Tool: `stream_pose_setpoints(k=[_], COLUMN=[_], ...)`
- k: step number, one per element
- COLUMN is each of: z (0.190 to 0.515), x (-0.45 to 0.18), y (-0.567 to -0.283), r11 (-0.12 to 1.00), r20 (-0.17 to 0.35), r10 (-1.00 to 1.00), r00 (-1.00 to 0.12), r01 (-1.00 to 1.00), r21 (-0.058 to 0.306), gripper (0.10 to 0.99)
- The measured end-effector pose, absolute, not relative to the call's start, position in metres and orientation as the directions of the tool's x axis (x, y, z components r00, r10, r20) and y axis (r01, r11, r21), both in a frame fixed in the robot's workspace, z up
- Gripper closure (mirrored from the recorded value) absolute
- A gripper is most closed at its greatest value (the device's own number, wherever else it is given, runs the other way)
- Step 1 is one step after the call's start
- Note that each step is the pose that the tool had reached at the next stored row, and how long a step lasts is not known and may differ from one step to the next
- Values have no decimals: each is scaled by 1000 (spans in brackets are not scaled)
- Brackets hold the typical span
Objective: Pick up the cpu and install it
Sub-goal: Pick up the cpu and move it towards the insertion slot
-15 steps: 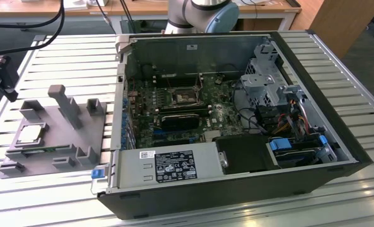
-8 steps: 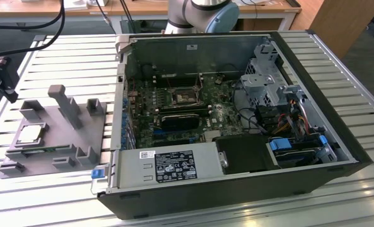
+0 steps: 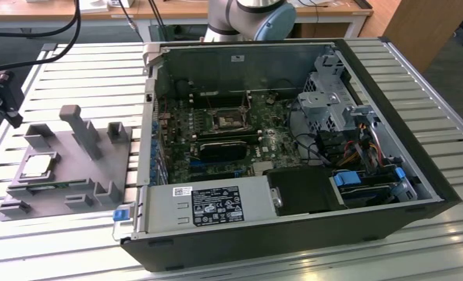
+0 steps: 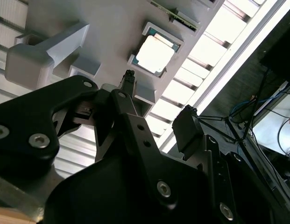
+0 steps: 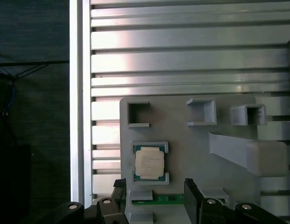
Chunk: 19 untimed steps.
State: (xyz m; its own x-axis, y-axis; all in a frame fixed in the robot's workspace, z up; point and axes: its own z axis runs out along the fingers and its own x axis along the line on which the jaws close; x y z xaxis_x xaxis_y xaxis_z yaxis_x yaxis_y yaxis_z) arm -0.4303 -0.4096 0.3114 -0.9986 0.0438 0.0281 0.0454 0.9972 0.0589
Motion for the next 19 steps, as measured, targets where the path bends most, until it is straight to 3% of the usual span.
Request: stream_pose_setpoints(k=[18,19], z=[304,304], x=[-430,-430], y=[-413,-413], r11=[997,997], r20=[32,32], r10=[42,42], r00=[-999,-999], r01=[44,44], r21=[59,59], gripper=[467,404])
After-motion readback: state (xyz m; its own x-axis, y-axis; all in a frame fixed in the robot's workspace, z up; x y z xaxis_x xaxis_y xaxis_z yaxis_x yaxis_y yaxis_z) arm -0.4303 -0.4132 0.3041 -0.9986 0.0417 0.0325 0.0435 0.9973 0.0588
